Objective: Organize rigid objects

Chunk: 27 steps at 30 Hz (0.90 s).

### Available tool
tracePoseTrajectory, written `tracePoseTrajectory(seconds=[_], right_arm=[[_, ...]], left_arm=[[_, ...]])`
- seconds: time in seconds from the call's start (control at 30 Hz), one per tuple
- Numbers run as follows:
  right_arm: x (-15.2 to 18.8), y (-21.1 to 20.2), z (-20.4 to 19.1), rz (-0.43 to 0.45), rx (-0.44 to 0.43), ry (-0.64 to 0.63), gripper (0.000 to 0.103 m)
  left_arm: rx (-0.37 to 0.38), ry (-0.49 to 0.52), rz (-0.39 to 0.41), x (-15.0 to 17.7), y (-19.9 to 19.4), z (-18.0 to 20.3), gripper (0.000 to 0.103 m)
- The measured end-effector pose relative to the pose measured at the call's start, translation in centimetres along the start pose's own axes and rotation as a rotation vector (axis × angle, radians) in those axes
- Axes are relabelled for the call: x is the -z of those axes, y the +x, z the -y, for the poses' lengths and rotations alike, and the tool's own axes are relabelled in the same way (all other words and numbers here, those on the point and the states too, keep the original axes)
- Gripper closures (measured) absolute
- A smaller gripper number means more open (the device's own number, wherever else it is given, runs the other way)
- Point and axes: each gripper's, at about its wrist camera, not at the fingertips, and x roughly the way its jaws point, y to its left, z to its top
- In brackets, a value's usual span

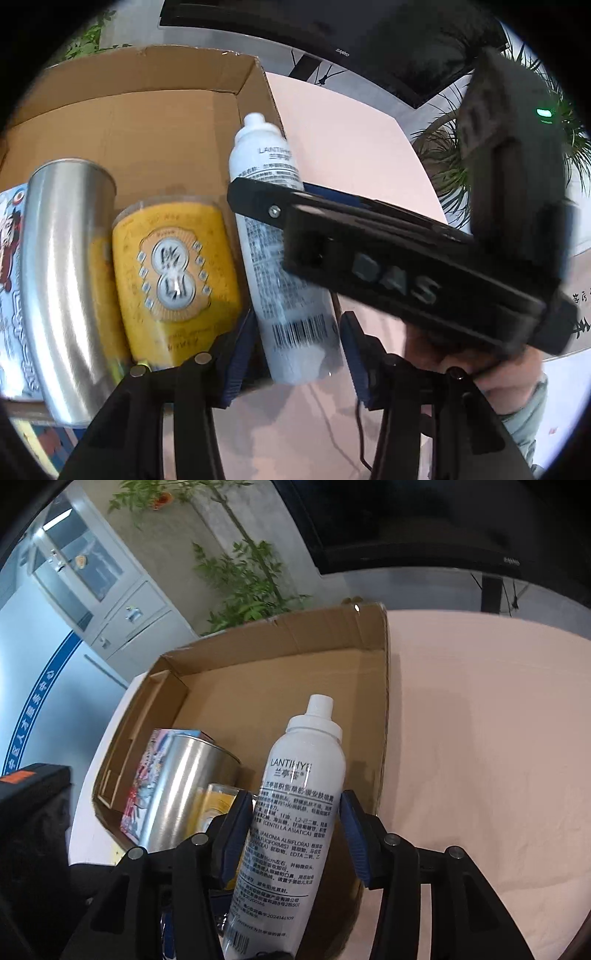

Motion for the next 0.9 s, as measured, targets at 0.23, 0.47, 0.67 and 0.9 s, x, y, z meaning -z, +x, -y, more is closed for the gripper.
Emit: tracePoseTrajectory(seconds=[0.23, 0.47, 0.67, 0.9], right_arm=[[1.2, 0.0, -1.0, 0.025, 0.038, -0.019, 0.048], [8.6, -8.4, -4.8, 0.284, 0.15, -0.083, 0.0], [17.3, -8.8, -10.4, 0.283, 0.139, -0.101, 0.0], [23.1, -2.7, -17.8, 0.068, -0.101, -0.101, 0.003]], left_arm=[[-0.06, 0.047, 0.149, 4.3, -6.1, -0.4, 0.057], [-0.402, 0.238, 0.52, 14.1, -16.4, -2.1, 0.007], [-0.437, 0.131, 0.482, 17.9, -18.6, -5.6, 0.005], [-0.361, 0.016, 0.438, 22.2, -17.8, -9.3, 0.005]])
